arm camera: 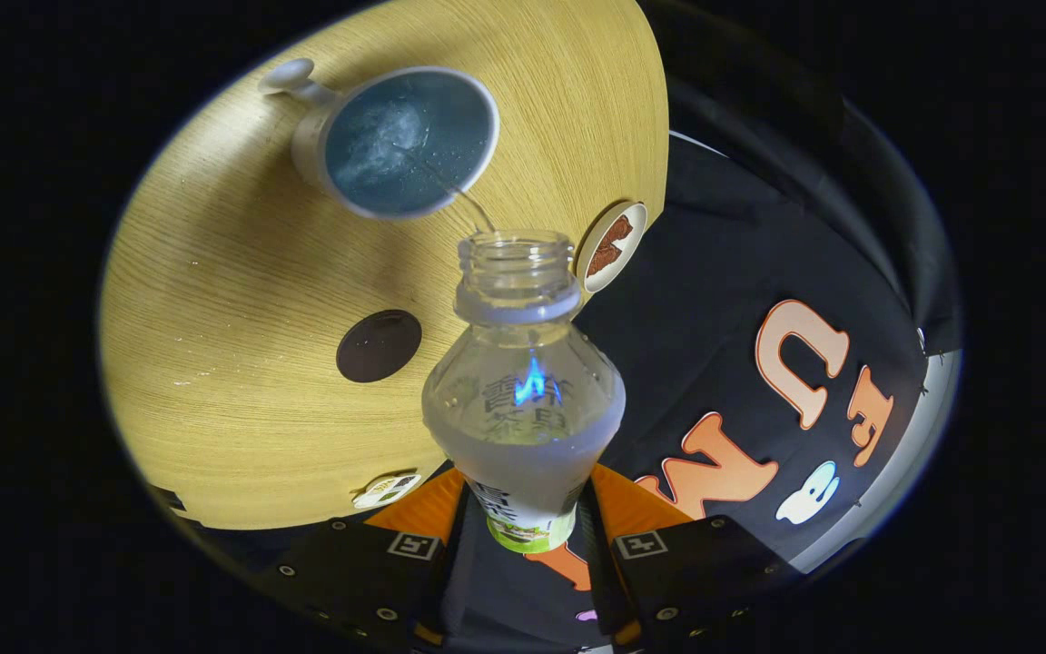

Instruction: Take the bottle from table, then pour the juice into the cup, finally place the bottle on the coaster

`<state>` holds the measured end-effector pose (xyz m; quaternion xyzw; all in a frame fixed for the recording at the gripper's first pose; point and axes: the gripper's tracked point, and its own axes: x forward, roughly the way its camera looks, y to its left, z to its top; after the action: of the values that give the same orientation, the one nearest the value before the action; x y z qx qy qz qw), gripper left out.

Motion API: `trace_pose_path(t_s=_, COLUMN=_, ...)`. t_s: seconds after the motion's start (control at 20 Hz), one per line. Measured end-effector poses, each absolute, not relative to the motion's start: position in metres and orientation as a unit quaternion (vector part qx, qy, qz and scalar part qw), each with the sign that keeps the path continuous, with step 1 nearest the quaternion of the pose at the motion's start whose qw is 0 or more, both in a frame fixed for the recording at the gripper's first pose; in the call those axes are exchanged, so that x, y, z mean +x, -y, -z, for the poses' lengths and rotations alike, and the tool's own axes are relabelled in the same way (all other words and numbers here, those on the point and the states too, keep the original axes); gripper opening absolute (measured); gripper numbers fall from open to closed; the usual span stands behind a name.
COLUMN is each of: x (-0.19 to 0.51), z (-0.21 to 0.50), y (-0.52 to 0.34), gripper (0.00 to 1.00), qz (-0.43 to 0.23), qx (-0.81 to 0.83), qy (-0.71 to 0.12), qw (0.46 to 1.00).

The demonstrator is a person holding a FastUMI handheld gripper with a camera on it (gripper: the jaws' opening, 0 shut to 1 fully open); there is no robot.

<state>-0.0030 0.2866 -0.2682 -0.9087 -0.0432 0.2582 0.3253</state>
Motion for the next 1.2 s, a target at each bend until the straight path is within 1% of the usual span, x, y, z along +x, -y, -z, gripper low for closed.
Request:
trace_pose_path(t_s=0.5, x=-0.004, z=0.273, y=-0.287, gripper=0.55, qz=-0.261, qx=-0.915, qy=0.048, qw=0.303)
trace_pose_path(t_s=0.8, x=-0.003, z=0.273, y=-0.289, gripper=0.56, qz=-0.262, qx=-0.914, qy=0.049, qw=0.305)
trace_pose_path(t_s=1.0, x=-0.006, z=0.275, y=-0.291, gripper=0.56, qz=-0.268, qx=-0.902, qy=0.054, qw=0.335)
trace_pose_path(t_s=1.2, x=-0.005, z=0.283, y=-0.284, gripper=0.56, qz=-0.276, qx=-0.879, qy=0.032, qw=0.387)
